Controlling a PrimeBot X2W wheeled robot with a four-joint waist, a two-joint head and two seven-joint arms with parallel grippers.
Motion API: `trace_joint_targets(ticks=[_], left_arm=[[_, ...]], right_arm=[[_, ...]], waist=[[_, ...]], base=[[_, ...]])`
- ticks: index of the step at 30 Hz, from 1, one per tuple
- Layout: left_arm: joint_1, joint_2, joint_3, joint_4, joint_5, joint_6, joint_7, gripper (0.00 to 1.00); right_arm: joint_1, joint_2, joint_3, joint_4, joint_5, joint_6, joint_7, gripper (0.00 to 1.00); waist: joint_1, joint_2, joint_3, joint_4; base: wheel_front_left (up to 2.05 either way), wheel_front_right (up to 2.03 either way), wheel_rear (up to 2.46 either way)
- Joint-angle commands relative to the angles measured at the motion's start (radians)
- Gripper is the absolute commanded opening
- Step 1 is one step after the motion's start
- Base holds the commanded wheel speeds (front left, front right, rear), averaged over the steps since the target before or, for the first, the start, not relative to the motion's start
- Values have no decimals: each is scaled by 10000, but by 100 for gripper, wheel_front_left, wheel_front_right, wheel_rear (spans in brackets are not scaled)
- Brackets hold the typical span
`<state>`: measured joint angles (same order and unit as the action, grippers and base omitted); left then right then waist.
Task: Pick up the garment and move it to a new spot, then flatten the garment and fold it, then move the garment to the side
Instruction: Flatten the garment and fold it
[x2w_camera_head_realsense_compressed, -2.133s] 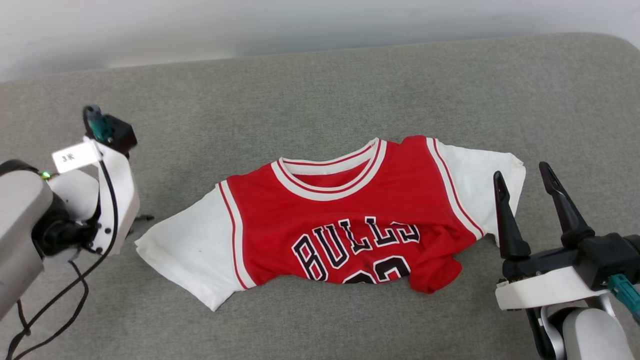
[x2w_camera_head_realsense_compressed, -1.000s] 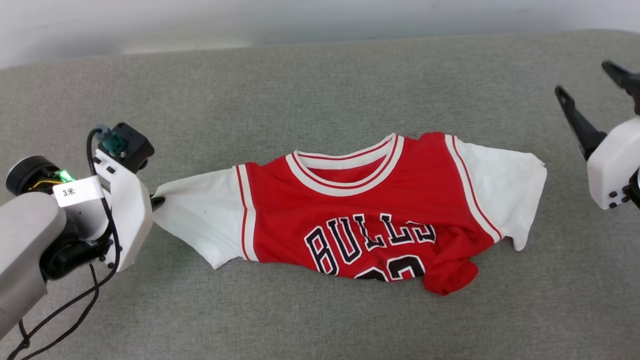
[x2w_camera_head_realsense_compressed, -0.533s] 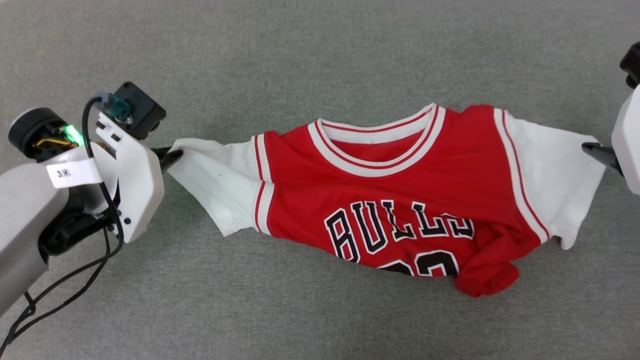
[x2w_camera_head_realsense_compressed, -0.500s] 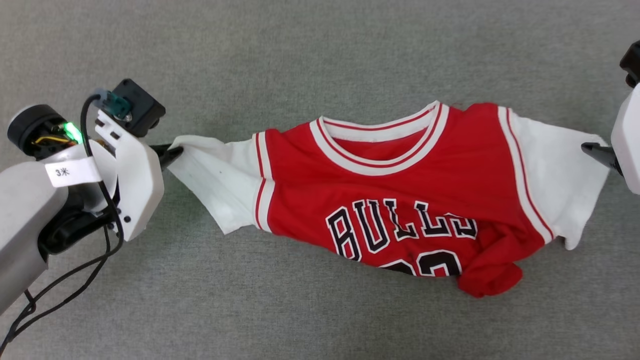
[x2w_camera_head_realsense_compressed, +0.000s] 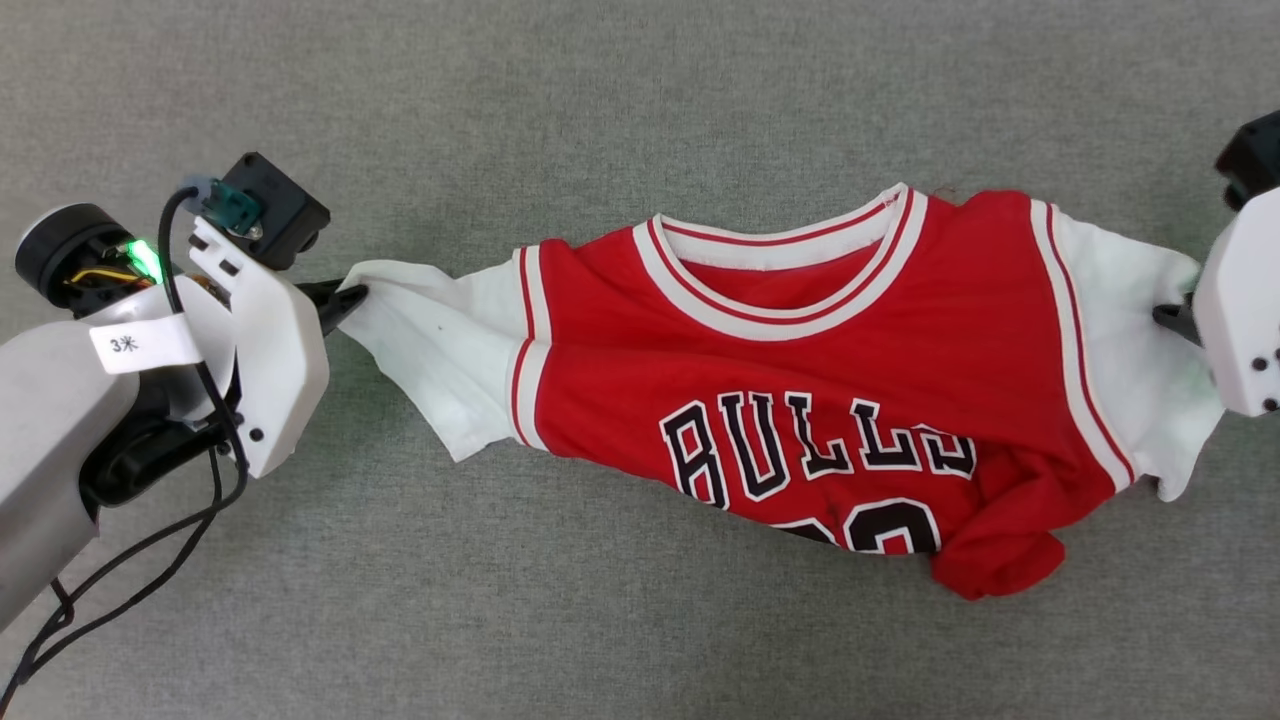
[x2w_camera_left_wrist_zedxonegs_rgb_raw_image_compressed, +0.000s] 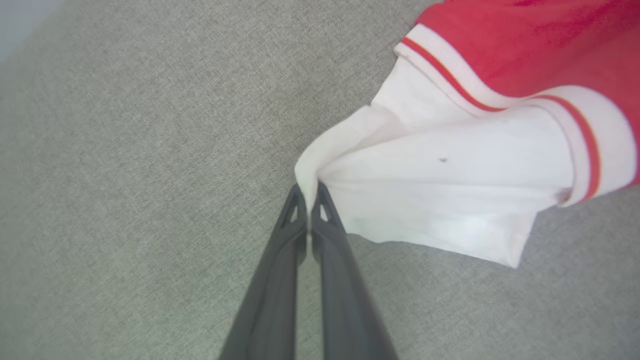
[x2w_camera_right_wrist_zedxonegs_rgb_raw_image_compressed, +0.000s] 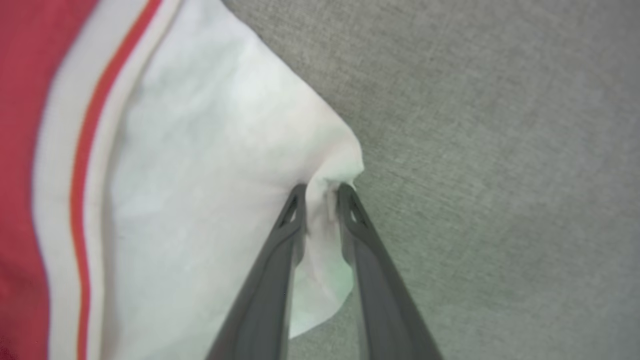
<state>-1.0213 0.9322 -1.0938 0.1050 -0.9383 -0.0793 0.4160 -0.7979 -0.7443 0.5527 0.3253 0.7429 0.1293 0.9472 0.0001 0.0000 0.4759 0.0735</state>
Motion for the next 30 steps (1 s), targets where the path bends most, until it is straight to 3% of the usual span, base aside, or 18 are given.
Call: trace_joint_targets(ticks=[1,5,14,19,25,30], left_arm=[[114,10,14,76,-64,-36,-79,0],[146,-24,99,180,-110,15,-286,0],[-165,176,496,-104,48,184,-949,0],[-782,184,852,-413,339,333,-1190,0],[-2168,-544,1483,67,440,353,-1356,0],[-3578,-1291,1768,1171,587,60,-1314,0]], right_arm=[[339,260,245,104,4,24,-190,0],[-276,173,-237,-113,175,10,-1175,0],[-419,-751,-439,-1447,316,10,-2315,0],[-922,-927,-914,-1917,150,10,-3069,0],[-2300,-514,-1491,-1681,-733,9,-3902,0],[-4044,178,-1691,-862,-2025,9,-4363,0]], waist=[[-1,0,-251,-130],[-1,0,-830,-273],[-1,0,-2134,-391],[-1,0,-2450,-387],[-1,0,-2370,-251],[-1,0,-1914,-229]], base=[[0,0,0],[0,0,0],[0,0,0],[0,0,0],[0,0,0],[0,0,0]])
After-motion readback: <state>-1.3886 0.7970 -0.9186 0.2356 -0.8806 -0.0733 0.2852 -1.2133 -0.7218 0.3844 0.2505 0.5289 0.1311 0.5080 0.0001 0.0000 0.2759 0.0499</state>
